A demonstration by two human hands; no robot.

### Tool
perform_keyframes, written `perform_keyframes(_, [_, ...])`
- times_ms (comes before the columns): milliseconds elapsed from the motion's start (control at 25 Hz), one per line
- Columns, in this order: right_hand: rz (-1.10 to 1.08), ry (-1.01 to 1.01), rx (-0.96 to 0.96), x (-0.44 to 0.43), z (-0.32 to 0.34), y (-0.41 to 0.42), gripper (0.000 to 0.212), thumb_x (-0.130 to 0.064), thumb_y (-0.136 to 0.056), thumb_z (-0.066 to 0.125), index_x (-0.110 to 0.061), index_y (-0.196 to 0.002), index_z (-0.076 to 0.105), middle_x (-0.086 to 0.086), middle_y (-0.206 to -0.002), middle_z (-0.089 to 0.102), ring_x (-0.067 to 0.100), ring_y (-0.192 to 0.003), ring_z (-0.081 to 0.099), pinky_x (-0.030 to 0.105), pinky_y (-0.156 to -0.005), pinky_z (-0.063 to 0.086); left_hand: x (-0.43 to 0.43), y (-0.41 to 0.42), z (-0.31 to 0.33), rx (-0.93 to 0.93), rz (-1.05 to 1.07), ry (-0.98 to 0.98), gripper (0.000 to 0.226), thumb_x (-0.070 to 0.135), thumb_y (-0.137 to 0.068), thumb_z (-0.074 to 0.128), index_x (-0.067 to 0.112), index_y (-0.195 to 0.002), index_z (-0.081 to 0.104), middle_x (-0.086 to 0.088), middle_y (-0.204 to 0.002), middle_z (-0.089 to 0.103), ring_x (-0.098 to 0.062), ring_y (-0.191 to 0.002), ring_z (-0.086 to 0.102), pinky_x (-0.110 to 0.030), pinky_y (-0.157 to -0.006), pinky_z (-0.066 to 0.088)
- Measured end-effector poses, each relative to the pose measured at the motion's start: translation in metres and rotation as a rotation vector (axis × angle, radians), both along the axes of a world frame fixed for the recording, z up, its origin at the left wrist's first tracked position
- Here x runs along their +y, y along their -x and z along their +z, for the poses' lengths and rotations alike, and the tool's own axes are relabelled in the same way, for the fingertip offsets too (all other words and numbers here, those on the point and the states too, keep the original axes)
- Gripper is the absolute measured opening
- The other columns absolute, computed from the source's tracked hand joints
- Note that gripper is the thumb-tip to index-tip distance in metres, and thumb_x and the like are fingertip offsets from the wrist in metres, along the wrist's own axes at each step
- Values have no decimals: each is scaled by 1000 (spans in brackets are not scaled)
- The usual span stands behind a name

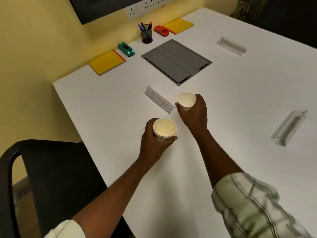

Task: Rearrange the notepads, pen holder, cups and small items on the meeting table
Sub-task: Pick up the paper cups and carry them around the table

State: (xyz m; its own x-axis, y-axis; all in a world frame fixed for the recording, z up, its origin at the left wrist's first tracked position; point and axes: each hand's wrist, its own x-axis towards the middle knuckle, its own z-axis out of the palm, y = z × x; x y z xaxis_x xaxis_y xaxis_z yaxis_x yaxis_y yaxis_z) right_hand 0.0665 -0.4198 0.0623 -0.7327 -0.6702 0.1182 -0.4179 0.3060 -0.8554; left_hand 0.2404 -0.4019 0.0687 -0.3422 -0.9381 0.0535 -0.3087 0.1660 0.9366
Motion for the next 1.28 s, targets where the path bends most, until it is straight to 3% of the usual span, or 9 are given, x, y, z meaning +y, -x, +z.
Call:
perform_keyframes(120, [25,-84,-7,-23,-38,0,76,-43,-67,81,-9,-125,44,10,-120,56,26,-111,56,38,-87,53,-16,-3,1,21,-2,16,78,18,-59,89,9,-124,47,-1,-120,56,-13,-109,53,-21,-90,49])
perform_keyframes(440, [-2,-105,-24,-45,-90,7,73,-31,-66,84,-6,-123,45,13,-117,57,30,-108,57,38,-85,51,-40,-12,-5,47,-24,30,79,14,-61,87,4,-127,44,-6,-124,54,-17,-114,52,-27,-95,50])
perform_keyframes(1080, [32,-167,-73,-51,-113,5,69,-25,-71,82,3,-122,44,20,-118,54,35,-111,54,44,-91,49,-38,-19,-13,87,-35,1,76,26,-61,87,20,-124,45,20,-118,53,-8,-112,53,-24,-91,49])
perform_keyframes(1200, [36,-188,-96,-49,-113,5,85,-23,-70,83,0,-135,34,21,-128,50,37,-120,49,42,-97,45,-36,-21,-15,83,-36,-5,76,28,-61,86,21,-125,45,16,-119,53,-10,-113,53,-26,-92,50])
perform_keyframes(1280, [38,-210,-122,-47,-109,3,112,-19,-66,86,-4,-149,10,21,-143,35,37,-131,37,45,-106,35,-32,-22,-14,77,-32,-2,77,28,-61,86,20,-125,44,15,-120,53,-10,-114,53,-26,-92,50])
